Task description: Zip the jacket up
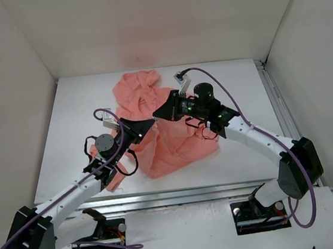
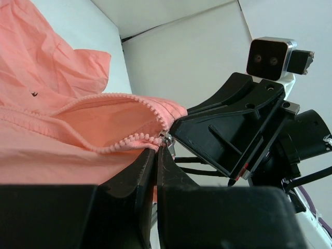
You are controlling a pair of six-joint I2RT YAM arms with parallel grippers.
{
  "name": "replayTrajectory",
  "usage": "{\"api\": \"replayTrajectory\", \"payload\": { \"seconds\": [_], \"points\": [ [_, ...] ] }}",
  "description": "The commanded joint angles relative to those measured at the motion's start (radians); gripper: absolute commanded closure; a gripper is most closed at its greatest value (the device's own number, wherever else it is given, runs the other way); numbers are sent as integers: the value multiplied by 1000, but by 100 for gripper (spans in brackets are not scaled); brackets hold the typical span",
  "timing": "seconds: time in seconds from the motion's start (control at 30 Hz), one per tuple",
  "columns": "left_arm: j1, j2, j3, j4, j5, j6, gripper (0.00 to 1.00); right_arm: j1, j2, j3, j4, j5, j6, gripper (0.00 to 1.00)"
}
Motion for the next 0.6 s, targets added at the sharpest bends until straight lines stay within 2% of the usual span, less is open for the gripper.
{"api": "replayTrajectory", "payload": {
  "seconds": [0.0, 0.27, 0.33, 0.37, 0.4, 0.47, 0.5, 0.57],
  "points": [
    [-29, 4, 21, 148, 174, -35, 100, 17, 23, 85, 65, 51, -12, 100],
    [-29, 46, 9, 239, 175, -66, 100, 20, 14, 92, 36, 50, -12, 100],
    [-29, 63, -3, 289, 171, -87, 100, 21, 9, 91, 32, 48, -12, 97],
    [-29, 72, -5, 303, 169, -92, 100, 20, 6, 92, 25, 50, -15, 95],
    [-29, 75, -10, 324, 164, -101, 100, 20, 3, 97, 20, 51, -19, 88],
    [-29, 76, -10, 337, 157, -100, 100, 20, -3, 102, 5, 56, -24, 84],
    [-29, 73, -11, 338, 151, -98, 100, 18, -6, 106, 2, 62, -29, 78],
    [-29, 61, -14, 343, 138, -94, 100, 17, -12, 111, -10, 65, -33, 73]
  ]
}}
